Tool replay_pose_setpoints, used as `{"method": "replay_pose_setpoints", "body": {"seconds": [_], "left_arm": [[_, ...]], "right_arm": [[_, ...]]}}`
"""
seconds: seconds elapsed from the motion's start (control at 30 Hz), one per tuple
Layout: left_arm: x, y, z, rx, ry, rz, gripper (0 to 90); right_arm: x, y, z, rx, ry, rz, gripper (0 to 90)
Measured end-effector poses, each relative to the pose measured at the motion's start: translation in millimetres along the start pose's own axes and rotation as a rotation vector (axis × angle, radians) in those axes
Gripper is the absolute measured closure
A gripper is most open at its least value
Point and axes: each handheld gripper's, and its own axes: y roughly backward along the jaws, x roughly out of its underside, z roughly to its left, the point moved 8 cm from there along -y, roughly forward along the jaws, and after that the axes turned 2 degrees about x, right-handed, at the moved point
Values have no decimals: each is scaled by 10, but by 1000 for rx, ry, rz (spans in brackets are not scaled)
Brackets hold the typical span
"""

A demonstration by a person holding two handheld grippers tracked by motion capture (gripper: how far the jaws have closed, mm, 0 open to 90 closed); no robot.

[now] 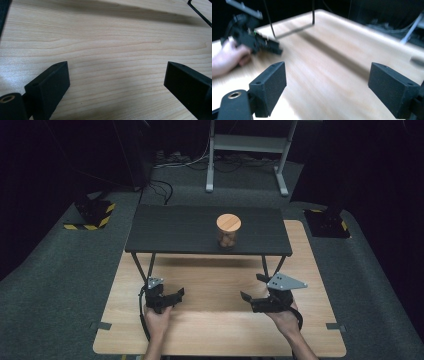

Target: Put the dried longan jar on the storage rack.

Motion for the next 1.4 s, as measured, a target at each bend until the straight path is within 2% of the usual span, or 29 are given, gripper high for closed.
{"method": "replay_pose_setpoints", "body": {"seconds": [0.2, 0.43, 0.83, 1.07, 1.13, 1.4], "left_arm": [[0, -1, -2, -1, -1, 0, 64], [0, 0, -3, -1, -2, 0, 64], [3, 2, -5, 0, -1, 1, 64], [2, 2, -11, -4, -3, 2, 66], [1, 1, -12, -4, -4, 3, 66], [10, 11, -9, -2, -7, 2, 66]], "right_arm": [[424, -120, -118, 67, -64, 65, 142], [690, -185, -292, 119, -154, 91, 140], [840, -259, -430, 160, -239, 106, 135], [919, -281, -469, 159, -287, 119, 134], [929, -272, -468, 164, -294, 108, 137], [911, -299, -506, 162, -326, 139, 136]]}}
